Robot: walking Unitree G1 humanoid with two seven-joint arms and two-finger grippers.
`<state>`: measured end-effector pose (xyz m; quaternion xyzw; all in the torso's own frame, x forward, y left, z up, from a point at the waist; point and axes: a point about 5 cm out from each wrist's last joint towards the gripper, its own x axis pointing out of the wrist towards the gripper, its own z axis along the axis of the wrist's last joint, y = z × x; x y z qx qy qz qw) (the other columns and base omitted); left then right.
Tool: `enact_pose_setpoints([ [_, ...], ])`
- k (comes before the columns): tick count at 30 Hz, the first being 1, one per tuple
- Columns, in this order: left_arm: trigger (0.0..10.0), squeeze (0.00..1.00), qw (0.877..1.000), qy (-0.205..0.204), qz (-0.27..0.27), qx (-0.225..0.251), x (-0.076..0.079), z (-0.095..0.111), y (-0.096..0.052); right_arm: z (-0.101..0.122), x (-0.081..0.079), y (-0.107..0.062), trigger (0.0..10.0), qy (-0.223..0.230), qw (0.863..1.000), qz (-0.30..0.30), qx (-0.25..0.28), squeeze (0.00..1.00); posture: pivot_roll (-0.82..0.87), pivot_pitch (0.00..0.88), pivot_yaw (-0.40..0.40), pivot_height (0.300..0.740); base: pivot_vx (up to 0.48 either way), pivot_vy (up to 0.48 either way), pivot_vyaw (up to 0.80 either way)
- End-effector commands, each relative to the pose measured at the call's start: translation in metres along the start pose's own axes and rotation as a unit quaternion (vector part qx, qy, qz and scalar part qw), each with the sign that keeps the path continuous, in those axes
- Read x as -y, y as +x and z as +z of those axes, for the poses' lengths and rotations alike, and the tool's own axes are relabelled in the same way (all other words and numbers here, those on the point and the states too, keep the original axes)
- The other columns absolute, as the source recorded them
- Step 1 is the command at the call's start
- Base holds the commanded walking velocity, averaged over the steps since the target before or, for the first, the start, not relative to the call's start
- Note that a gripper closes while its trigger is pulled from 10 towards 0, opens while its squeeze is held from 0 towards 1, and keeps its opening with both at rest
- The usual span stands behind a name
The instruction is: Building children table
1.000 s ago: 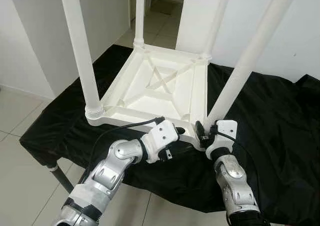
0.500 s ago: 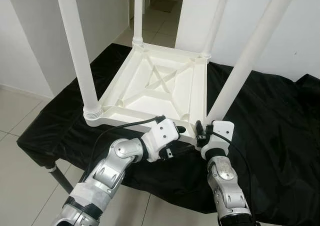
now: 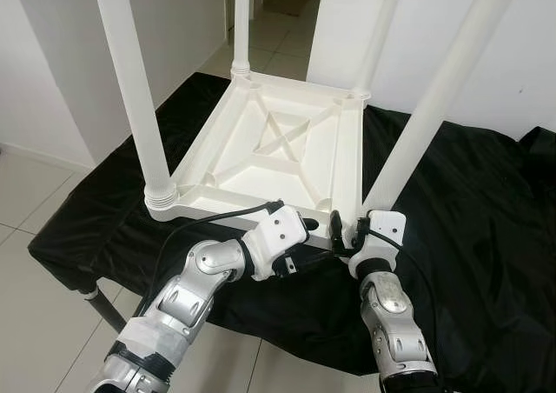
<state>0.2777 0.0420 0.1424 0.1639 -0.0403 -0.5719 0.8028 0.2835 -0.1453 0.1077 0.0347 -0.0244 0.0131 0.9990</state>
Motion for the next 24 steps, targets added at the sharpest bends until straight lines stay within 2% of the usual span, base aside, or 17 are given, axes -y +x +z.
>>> enact_pose_setpoints([
  [1, 10.0, 0.00, 1.000, 0.002, -0.001, 0.000, 0.000, 0.000, -0.001, 0.003, 0.007, -0.001, 10.0, 0.003, 1.000, 0.011, 0.011, 0.00, 0.04, 0.000, -0.052, 0.740, 0.000, 0.000, 0.00],
  [5, 10.0, 0.00, 1.000, 0.002, -0.007, -0.002, 0.001, 0.000, -0.001, 0.005, 0.017, 0.000, 10.0, -0.012, 1.000, 0.024, 0.014, 0.00, 0.04, 0.000, -0.053, 0.740, 0.000, 0.000, 0.00],
  [6, 10.0, 0.00, 1.000, 0.001, -0.012, -0.003, 0.002, 0.000, -0.001, 0.007, 0.021, 0.001, 10.0, -0.011, 0.999, 0.049, 0.016, 0.00, 0.04, 0.000, -0.050, 0.740, 0.000, 0.000, 0.00],
  [8, 10.0, 0.00, 1.000, 0.001, -0.013, -0.003, 0.002, 0.000, -0.001, 0.007, 0.021, 0.001, 10.0, -0.011, 0.998, 0.056, 0.016, 0.00, 0.04, 0.000, -0.050, 0.740, 0.000, 0.000, 0.00],
  [10, 10.0, 0.00, 1.000, 0.000, -0.025, -0.007, 0.005, -0.002, -0.002, 0.010, 0.023, 0.002, 10.0, -0.017, 0.994, 0.107, 0.018, 0.00, 0.04, 0.000, -0.046, 0.740, 0.000, 0.000, 0.00],
  [11, 10.0, 0.00, 1.000, 0.000, -0.025, -0.007, 0.005, -0.002, -0.002, 0.010, 0.023, 0.002, 10.0, -0.017, 0.994, 0.107, 0.018, 0.00, 0.04, 0.000, -0.046, 0.740, 0.000, 0.000, 0.00],
  [13, 10.0, 0.00, 0.999, -0.001, -0.032, -0.008, 0.007, -0.002, -0.002, 0.013, 0.023, 0.001, 10.0, -0.024, 0.987, 0.160, 0.018, 0.00, 0.04, 0.000, -0.045, 0.740, 0.000, 0.000, 0.00],
  [14, 10.0, 0.00, 0.999, -0.001, -0.032, -0.008, 0.007, -0.002, -0.002, 0.013, 0.023, 0.001, 10.0, -0.024, 0.987, 0.160, 0.018, 0.00, 0.04, 0.000, -0.045, 0.740, 0.000, 0.000, 0.00],
  [16, 10.0, 0.00, 0.999, -0.002, -0.036, -0.008, 0.008, -0.003, -0.002, 0.013, 0.022, -0.001, 10.0, -0.033, 0.977, 0.209, 0.013, 0.00, 0.04, 0.000, -0.042, 0.740, 0.000, 0.000, 0.00],
  [17, 10.0, 0.00, 0.999, -0.002, -0.036, -0.008, 0.008, -0.003, -0.002, 0.013, 0.022, -0.001, 10.0, -0.033, 0.977, 0.209, 0.013, 0.00, 0.04, 0.000, -0.042, 0.740, 0.000, 0.000, 0.00],
  [20, 10.0, 0.00, 0.999, -0.002, -0.039, -0.008, 0.009, -0.002, -0.001, 0.011, 0.021, -0.002, 10.0, -0.051, 0.962, 0.268, -0.006, 0.00, 0.04, 0.000, -0.045, 0.740, 0.000, 0.000, 0.00],
  [24, 10.0, 0.00, 0.999, -0.001, -0.038, -0.007, 0.009, -0.002, 0.000, 0.011, 0.021, -0.002, 10.0, -0.052, 0.959, 0.278, -0.011, 0.00, 0.04, 0.000, -0.046, 0.740, 0.000, 0.000, 0.00],
])
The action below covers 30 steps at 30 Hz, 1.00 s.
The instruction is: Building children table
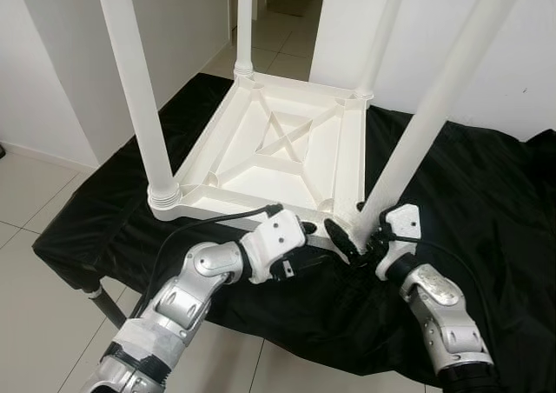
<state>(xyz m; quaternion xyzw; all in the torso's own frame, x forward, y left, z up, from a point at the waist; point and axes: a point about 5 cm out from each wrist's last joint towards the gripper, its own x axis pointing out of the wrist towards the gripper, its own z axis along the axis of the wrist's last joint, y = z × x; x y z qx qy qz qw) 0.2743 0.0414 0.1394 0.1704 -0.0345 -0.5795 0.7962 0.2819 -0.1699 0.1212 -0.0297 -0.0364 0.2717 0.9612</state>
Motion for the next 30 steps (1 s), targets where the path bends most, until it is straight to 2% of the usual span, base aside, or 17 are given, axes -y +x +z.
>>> enact_pose_setpoints([
  [1, 10.0, 0.00, 1.000, -0.003, -0.026, 0.000, 0.004, 0.000, 0.001, -0.006, -0.002, 0.000, 10.0, 0.005, 0.999, 0.029, -0.018, 0.00, 0.04, 0.000, -0.048, 0.740, 0.000, 0.000, 0.00],
  [5, 10.0, 0.00, 1.000, -0.003, -0.026, 0.000, 0.004, 0.000, 0.000, -0.007, -0.001, -0.001, 10.0, 0.004, 0.999, 0.039, -0.023, 0.00, 0.04, 0.000, -0.048, 0.740, 0.000, 0.000, 0.00],
  [7, 10.0, 0.00, 1.000, -0.004, -0.024, 0.000, 0.004, 0.000, -0.001, -0.009, 0.003, -0.003, 8.6, 0.000, 0.998, 0.053, -0.032, 0.00, 0.05, 0.000, -0.051, 0.740, 0.000, 0.000, 0.00],
  [9, 10.0, 0.00, 1.000, -0.004, -0.023, -0.001, 0.004, 0.000, -0.001, -0.010, 0.006, -0.004, 8.4, -0.002, 0.998, 0.056, -0.037, 0.00, 0.05, 0.000, -0.050, 0.740, 0.000, 0.000, 0.00],
  [10, 10.0, 0.00, 1.000, -0.005, -0.023, -0.001, 0.004, -0.001, -0.001, -0.011, 0.009, -0.005, 7.9, -0.004, 0.998, 0.056, -0.041, 0.00, 0.05, 0.000, -0.050, 0.740, 0.000, 0.000, 0.00],
  [12, 10.0, 0.00, 1.000, -0.005, -0.023, -0.001, 0.004, -0.001, -0.001, -0.012, 0.010, -0.006, 7.9, -0.005, 0.997, 0.056, -0.044, 0.00, 0.05, 0.000, -0.052, 0.740, 0.000, 0.000, 0.00],
  [13, 10.0, 0.00, 1.000, -0.005, -0.022, -0.001, 0.004, 0.000, -0.001, -0.013, 0.012, -0.006, 6.1, -0.004, 0.997, 0.057, -0.045, 0.00, 0.05, 0.000, -0.052, 0.740, 0.000, 0.000, 0.00],
  [14, 10.0, 0.00, 1.000, -0.005, -0.022, -0.001, 0.004, 0.000, -0.001, -0.013, 0.012, -0.006, 6.1, -0.004, 0.997, 0.057, -0.045, 0.00, 0.05, 0.000, -0.052, 0.740, 0.000, 0.000, 0.00],
  [15, 10.0, 0.00, 1.000, -0.005, -0.022, 0.000, 0.004, 0.000, -0.001, -0.013, 0.014, -0.007, 0.8, -0.004, 0.997, 0.056, -0.046, 0.00, 0.05, 0.000, -0.051, 0.740, 0.000, 0.000, 0.00],
  [16, 10.0, 0.00, 1.000, -0.005, -0.022, 0.000, 0.004, 0.000, -0.001, -0.013, 0.014, -0.007, 0.8, -0.004, 0.997, 0.056, -0.046, 0.00, 0.05, 0.000, -0.051, 0.740, 0.000, 0.000, 0.00],
  [17, 10.0, 0.00, 1.000, -0.004, -0.021, 0.000, 0.003, 0.000, -0.001, -0.014, 0.015, -0.008, 0.0, -0.003, 0.997, 0.056, -0.047, 0.00, 0.05, 0.000, -0.052, 0.740, 0.000, 0.000, 0.00],
  [30, 10.0, 0.00, 1.000, -0.002, -0.023, 0.000, 0.002, 0.001, -0.001, -0.015, 0.020, -0.010, 0.0, 0.004, 0.998, 0.053, -0.044, 0.00, 0.05, 0.000, -0.044, 0.740, 0.000, 0.000, 0.00],
])
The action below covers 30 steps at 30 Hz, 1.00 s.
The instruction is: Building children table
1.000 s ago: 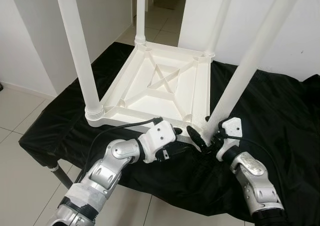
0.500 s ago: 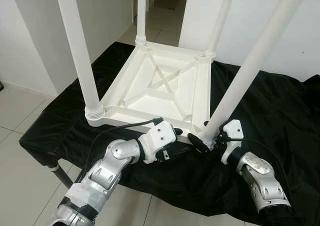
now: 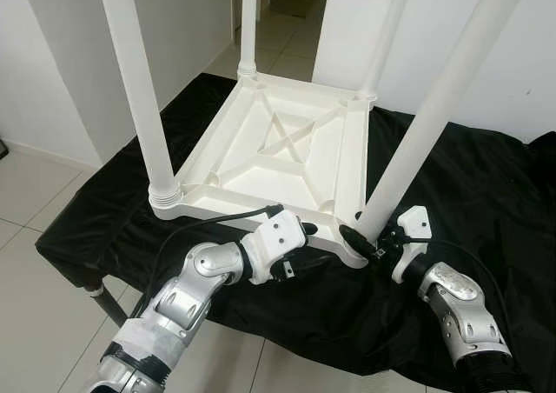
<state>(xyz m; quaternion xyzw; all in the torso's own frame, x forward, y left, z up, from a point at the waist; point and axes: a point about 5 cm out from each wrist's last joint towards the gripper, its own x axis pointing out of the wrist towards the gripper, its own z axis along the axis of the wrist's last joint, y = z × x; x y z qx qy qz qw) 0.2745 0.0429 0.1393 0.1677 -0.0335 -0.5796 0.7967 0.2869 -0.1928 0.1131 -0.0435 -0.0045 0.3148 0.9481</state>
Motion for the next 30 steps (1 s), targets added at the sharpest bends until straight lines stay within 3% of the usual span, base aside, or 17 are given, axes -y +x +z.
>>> enact_pose_setpoints([
  [1, 10.0, 0.00, 1.000, 0.001, -0.023, -0.001, 0.003, 0.001, 0.001, -0.006, -0.001, -0.001, 0.0, 0.008, 1.000, 0.007, -0.011, 0.00, 0.05, 0.000, -0.044, 0.740, 0.000, 0.000, 0.00],
  [4, 10.0, 0.00, 1.000, 0.001, -0.023, -0.001, 0.002, 0.001, 0.001, -0.007, -0.001, -0.001, 0.0, 0.010, 1.000, 0.004, -0.011, 0.00, 0.05, 0.000, -0.047, 0.740, 0.000, 0.000, 0.00],
  [5, 10.0, 0.00, 1.000, 0.001, -0.023, -0.002, 0.002, 0.001, 0.001, -0.007, -0.002, 0.000, 10.0, 0.008, 1.000, -0.001, -0.011, 0.00, 0.05, 0.000, -0.049, 0.740, 0.000, 0.000, 0.00],
  [11, 10.0, 0.00, 1.000, 0.000, -0.022, -0.004, 0.004, -0.001, 0.000, -0.006, -0.003, 0.002, 10.0, 0.006, 1.000, -0.017, -0.006, 0.00, 0.04, 0.000, -0.052, 0.740, 0.000, 0.000, 0.00],
  [16, 10.0, 0.00, 1.000, -0.003, -0.023, -0.005, 0.007, -0.003, 0.000, -0.005, -0.003, 0.006, 10.0, -0.002, 0.995, -0.096, -0.010, 0.00, 0.04, 0.000, -0.057, 0.740, 0.000, 0.000, 0.00],
  [19, 10.0, 0.00, 1.000, -0.004, -0.025, -0.004, 0.009, -0.003, 0.000, -0.004, -0.004, 0.006, 10.0, -0.003, 0.994, -0.105, -0.007, 0.00, 0.04, 0.000, -0.058, 0.740, 0.000, 0.000, 0.00],
  [30, 10.0, 0.00, 0.999, -0.008, -0.031, -0.004, 0.013, -0.004, 0.000, 0.001, -0.020, 0.004, 10.0, 0.017, 0.984, -0.174, 0.017, 0.00, 0.03, 0.000, -0.054, 0.740, 0.000, 0.000, 0.00],
])
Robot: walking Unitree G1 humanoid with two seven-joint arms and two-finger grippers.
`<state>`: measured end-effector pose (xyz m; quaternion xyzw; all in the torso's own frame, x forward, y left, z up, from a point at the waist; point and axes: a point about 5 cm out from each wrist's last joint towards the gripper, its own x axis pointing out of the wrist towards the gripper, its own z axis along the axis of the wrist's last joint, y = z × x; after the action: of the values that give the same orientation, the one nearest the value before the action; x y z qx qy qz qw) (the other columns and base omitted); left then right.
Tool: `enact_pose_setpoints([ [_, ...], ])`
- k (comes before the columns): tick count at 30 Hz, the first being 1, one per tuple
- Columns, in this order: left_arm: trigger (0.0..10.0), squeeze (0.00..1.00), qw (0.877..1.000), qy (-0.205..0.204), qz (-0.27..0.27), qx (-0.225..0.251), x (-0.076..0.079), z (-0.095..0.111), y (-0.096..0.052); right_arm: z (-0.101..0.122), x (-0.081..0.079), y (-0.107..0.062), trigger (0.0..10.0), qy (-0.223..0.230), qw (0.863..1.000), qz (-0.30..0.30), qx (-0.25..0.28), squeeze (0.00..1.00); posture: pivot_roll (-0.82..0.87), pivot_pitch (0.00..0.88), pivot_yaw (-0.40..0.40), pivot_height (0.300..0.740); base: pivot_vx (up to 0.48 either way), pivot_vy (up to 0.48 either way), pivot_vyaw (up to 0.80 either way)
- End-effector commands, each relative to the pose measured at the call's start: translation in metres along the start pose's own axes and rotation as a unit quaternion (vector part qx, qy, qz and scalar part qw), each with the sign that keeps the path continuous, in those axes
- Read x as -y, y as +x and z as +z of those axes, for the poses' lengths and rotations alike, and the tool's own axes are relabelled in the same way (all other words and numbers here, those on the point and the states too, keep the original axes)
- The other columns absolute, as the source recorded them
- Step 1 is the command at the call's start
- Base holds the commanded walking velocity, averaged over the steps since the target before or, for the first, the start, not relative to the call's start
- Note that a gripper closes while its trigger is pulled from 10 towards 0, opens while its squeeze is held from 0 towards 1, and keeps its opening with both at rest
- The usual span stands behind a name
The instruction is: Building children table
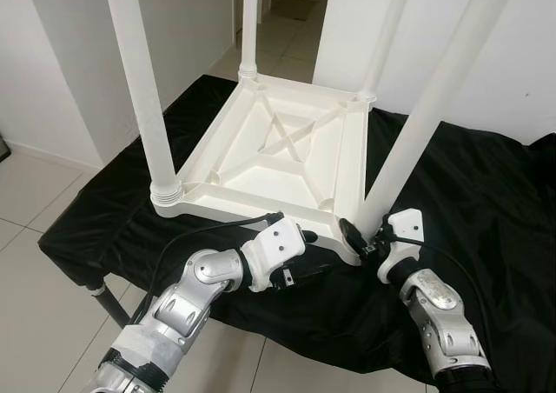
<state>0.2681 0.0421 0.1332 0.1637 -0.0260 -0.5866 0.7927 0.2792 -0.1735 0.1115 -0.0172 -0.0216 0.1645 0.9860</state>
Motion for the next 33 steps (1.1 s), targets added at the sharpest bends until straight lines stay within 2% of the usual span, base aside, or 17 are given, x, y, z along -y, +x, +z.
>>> enact_pose_setpoints([
  [1, 10.0, 0.00, 1.000, -0.001, -0.023, -0.002, 0.006, 0.000, 0.000, -0.003, -0.003, -0.003, 10.0, 0.006, 0.999, -0.053, -0.005, 0.00, 0.03, 0.000, -0.051, 0.740, 0.000, 0.000, 0.00],
  [3, 10.0, 0.00, 1.000, -0.001, -0.023, -0.002, 0.006, 0.000, 0.000, -0.003, -0.003, -0.003, 10.0, 0.006, 0.999, -0.053, -0.005, 0.00, 0.03, 0.000, -0.051, 0.740, 0.000, 0.000, 0.00],
  [4, 10.0, 0.00, 1.000, -0.002, -0.023, 0.000, 0.006, 0.000, 0.001, -0.011, -0.012, -0.009, 10.0, 0.015, 0.992, -0.122, -0.021, 0.00, 0.03, 0.000, -0.047, 0.740, 0.000, 0.000, 0.00],
  [5, 10.0, 0.00, 1.000, -0.002, -0.023, 0.000, 0.006, 0.000, 0.001, -0.011, -0.012, -0.009, 10.0, 0.015, 0.992, -0.122, -0.021, 0.00, 0.03, 0.000, -0.047, 0.740, 0.000, 0.000, 0.00],
  [7, 10.0, 0.00, 1.000, -0.002, -0.022, 0.001, 0.006, 0.001, 0.001, -0.016, -0.017, -0.013, 10.0, 0.020, 0.985, -0.167, -0.029, 0.00, 0.02, 0.000, -0.047, 0.740, 0.000, 0.000, 0.00],
  [10, 10.0, 0.00, 1.000, -0.002, -0.021, 0.002, 0.006, 0.001, 0.001, -0.018, -0.018, -0.014, 10.0, 0.023, 0.982, -0.183, -0.032, 0.00, 0.02, 0.000, -0.047, 0.740, 0.000, 0.000, 0.00],
  [11, 10.0, 0.00, 1.000, -0.003, -0.016, 0.003, 0.003, 0.002, 0.001, -0.021, -0.022, -0.017, 10.0, 0.032, 0.973, -0.223, -0.039, 0.00, 0.01, 0.026, -0.047, 0.740, 0.000, 0.000, 0.00],
  [13, 10.0, 0.00, 1.000, -0.004, -0.011, 0.003, 0.000, 0.003, 0.000, -0.021, -0.026, -0.019, 10.0, 0.037, 0.967, -0.249, -0.037, 0.00, 0.01, 0.036, -0.045, 0.740, 0.000, 0.000, 0.00],
  [23, 10.0, 0.00, 1.000, 0.007, -0.007, 0.005, -0.007, 0.009, 0.000, -0.018, -0.029, -0.019, 10.0, 0.022, 0.962, -0.271, -0.030, 0.00, 0.02, 0.089, -0.050, 0.740, 0.000, 0.000, 0.00],
  [30, 10.0, 0.00, 1.000, 0.009, 0.002, 0.005, -0.009, 0.008, -0.002, -0.016, -0.021, -0.016, 10.0, 0.012, 0.963, -0.270, -0.025, 0.00, 0.03, 0.093, -0.061, 0.740, 0.000, 0.000, 0.00],
  [31, 10.0, 0.00, 1.000, 0.008, 0.010, 0.008, -0.010, 0.009, -0.002, -0.015, -0.018, -0.015, 10.0, 0.012, 0.962, -0.271, -0.021, 0.91, 0.03, 0.094, -0.067, 0.740, 0.000, 0.000, 0.00],
  [33, 10.0, 0.00, 1.000, 0.008, 0.015, 0.011, -0.010, 0.009, -0.002, -0.014, -0.016, -0.015, 10.0, 0.011, 0.962, -0.272, -0.018, 0.91, 0.03, 0.093, -0.070, 0.740, 0.000, 0.000, 0.00],
])
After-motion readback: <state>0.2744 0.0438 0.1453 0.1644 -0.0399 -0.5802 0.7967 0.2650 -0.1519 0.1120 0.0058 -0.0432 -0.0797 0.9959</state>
